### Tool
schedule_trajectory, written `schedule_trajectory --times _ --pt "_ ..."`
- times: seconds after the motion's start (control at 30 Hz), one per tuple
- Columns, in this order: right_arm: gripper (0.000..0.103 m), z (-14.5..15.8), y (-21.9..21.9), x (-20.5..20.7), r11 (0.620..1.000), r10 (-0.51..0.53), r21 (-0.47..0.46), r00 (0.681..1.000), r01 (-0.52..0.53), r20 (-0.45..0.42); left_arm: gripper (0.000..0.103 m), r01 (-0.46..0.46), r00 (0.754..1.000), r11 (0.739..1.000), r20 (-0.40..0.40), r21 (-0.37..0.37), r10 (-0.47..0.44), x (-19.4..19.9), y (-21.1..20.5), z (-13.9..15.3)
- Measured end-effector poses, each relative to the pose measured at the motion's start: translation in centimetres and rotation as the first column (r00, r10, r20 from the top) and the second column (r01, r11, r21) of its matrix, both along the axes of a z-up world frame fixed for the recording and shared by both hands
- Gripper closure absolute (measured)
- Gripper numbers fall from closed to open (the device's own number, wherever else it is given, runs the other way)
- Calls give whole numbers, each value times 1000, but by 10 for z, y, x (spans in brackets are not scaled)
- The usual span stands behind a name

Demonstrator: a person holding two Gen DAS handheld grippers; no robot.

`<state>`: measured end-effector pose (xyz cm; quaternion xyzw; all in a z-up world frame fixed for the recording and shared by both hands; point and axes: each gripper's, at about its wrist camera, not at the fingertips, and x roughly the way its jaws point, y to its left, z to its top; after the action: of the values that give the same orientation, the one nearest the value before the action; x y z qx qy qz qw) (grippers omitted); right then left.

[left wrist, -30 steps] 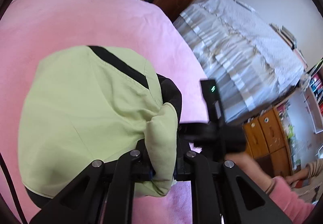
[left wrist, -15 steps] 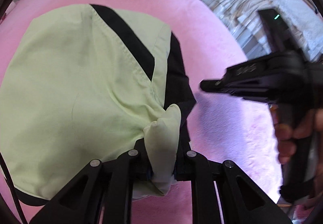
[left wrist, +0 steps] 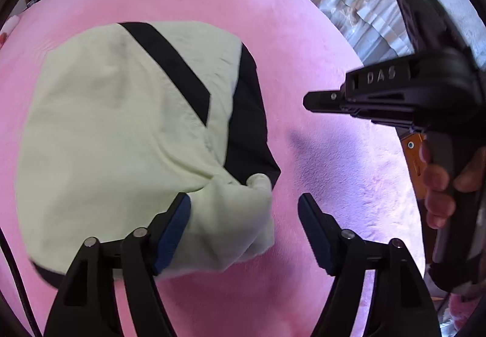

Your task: Fold large clothes

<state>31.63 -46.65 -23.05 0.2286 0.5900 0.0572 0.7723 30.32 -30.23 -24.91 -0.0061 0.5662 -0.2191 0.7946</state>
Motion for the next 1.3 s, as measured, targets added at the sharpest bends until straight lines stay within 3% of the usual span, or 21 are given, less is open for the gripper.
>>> schedule_trajectory --times 0.03,0.2,0.27,0.33,0.47,0.67,0.77,0.8,0.83,0.93,1.03,1.2,1.3 --pt "102 4 -1 -2 1000 8 5 1000 -8 1 20 -7 1000 1000 3 3 7 -2 6 9" --pt "99 17 21 -4 997 64 37 998 -64 14 19 -73 997 997 7 30 73 7 48 37" --pt "87 20 32 -6 996 81 48 997 -81 16 19 -114 993 992 12 50 114 13 62 40" --pt "63 21 46 -7 992 96 84 995 -96 14 19 -159 987 984 17 74 158 20 82 40" --pt "63 18 80 -12 968 152 200 988 -149 0 19 -205 978 973 -16 107 207 28 110 29" --pt "63 0 131 -21 954 247 191 967 -231 -65 20 -203 977 972 -36 121 209 28 126 9" --pt "65 -11 143 -29 960 245 167 963 -225 -109 20 -181 982 973 -29 141 186 22 127 0" --pt "72 -14 143 -32 961 248 155 961 -228 -121 20 -174 984 974 -19 146 178 21 126 -2" --pt "82 -15 144 -34 962 252 139 960 -235 -122 25 -165 986 973 -5 161 168 19 125 -3" --pt "98 -21 141 -40 969 243 74 960 -235 -142 41 -167 986 966 9 199 169 18 125 -9" --pt "102 -29 133 -44 974 221 86 961 -209 -166 48 -176 984 964 -3 198 180 18 132 -16" --pt "103 -42 123 -52 979 196 98 963 -180 -187 50 -137 990 959 15 246 138 16 127 -30" --pt "103 -47 114 -59 981 186 85 963 -173 -194 50 -153 988 961 -1 229 158 18 131 -39"
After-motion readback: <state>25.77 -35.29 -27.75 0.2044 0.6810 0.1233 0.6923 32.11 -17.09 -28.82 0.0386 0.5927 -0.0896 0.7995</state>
